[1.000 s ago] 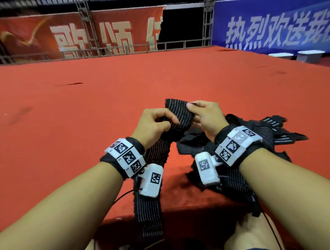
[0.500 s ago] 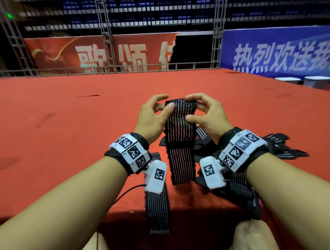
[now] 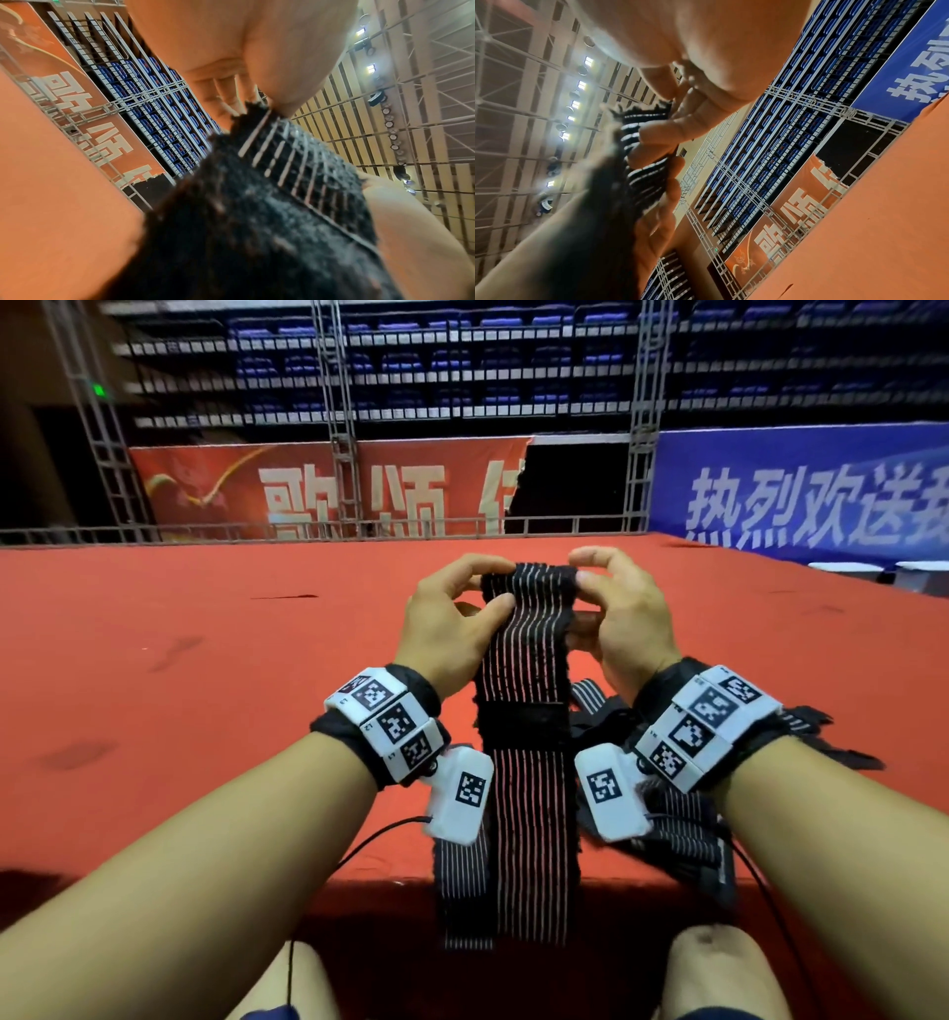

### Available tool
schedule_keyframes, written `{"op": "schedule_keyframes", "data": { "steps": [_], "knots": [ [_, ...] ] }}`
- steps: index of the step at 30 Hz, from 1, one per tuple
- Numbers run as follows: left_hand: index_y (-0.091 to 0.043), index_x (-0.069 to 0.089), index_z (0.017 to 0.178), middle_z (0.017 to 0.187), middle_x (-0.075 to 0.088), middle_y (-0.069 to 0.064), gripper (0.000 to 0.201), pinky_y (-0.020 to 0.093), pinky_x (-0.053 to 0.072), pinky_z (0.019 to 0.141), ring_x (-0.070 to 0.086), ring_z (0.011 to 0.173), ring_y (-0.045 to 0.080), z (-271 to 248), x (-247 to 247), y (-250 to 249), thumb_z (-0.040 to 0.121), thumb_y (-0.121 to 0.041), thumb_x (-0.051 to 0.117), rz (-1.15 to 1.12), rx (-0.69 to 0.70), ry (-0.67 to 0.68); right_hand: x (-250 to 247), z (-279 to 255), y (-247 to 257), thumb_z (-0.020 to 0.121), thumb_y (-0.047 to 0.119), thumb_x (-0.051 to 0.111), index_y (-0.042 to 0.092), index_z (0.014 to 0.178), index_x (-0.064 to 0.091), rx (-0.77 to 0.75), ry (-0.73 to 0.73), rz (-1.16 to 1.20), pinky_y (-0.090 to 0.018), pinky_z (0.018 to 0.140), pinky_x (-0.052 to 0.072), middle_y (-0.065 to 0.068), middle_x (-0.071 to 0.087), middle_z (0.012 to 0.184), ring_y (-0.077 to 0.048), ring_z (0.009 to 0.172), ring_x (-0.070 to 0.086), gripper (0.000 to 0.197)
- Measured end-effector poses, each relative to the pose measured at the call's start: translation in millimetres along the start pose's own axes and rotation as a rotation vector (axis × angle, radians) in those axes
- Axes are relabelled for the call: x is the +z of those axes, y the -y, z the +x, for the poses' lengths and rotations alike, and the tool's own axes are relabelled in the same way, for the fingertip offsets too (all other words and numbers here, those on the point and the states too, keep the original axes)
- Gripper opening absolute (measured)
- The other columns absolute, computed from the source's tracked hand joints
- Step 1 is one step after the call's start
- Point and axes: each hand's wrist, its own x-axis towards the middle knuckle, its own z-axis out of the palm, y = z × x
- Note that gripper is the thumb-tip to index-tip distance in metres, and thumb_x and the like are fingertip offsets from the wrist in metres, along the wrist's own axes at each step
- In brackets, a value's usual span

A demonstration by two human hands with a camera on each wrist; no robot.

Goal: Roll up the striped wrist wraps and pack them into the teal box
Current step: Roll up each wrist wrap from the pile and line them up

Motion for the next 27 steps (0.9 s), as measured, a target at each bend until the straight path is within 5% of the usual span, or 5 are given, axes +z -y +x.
{"op": "schedule_keyframes", "data": {
  "steps": [4,9,13,16,27],
  "knots": [
    [-0.033,0.069,0.109,0.112,0.067,-0.009,0.033,0.033,0.056,0.092,0.065,0.106,0.011,-1,-3,1,0.088,-0.008,0.072,0.037,0.017,0.064,1,0,2,0.102,-0.002,0.040,0.006,0.105,0.055,-0.066,0.088,-0.074,-0.026,0.039,0.044,-0.009,0.066,0.079,-0.016,0.050,0.063,0.017],
    [-0.041,0.071,0.100,0.105,0.049,-0.007,0.028,0.012,0.039,0.080,0.051,0.094,0.000,3,-6,-5,0.085,-0.017,0.071,0.153,-0.015,0.058,3,5,-1,0.094,-0.010,0.052,0.018,0.093,0.059,-0.242,0.106,-0.281,-0.026,0.040,0.043,0.003,0.069,0.072,-0.013,0.056,0.060,0.029],
    [-0.041,0.078,0.076,0.086,0.071,-0.007,0.022,0.041,0.053,0.086,0.067,0.089,0.018,-2,-3,-20,0.084,-0.044,0.058,0.013,-0.057,0.093,9,6,-4,0.089,-0.011,0.060,0.010,0.098,0.060,-0.332,0.075,-0.326,-0.019,0.047,0.046,0.000,0.066,0.072,-0.004,0.053,0.059,0.023],
    [-0.033,0.077,0.065,0.071,0.074,-0.004,0.041,0.049,0.056,0.079,0.071,0.074,0.022,-8,-2,-26,0.097,-0.048,0.055,0.011,-0.070,0.153,10,4,-7,0.085,-0.004,0.067,0.008,0.104,0.059,-0.380,0.069,-0.398,-0.038,0.056,0.058,0.004,0.066,0.064,-0.020,0.053,0.065,0.024],
    [-0.036,0.073,0.069,0.062,0.062,-0.011,0.025,0.025,0.041,0.062,0.054,0.060,0.003,-6,-3,-31,0.092,-0.035,0.066,0.179,-0.056,0.147,9,-1,-12,0.081,0.007,0.071,0.016,0.109,0.043,-0.448,0.081,-0.570,-0.030,0.066,0.049,0.002,0.068,0.069,-0.021,0.063,0.062,0.040]
  ]
}}
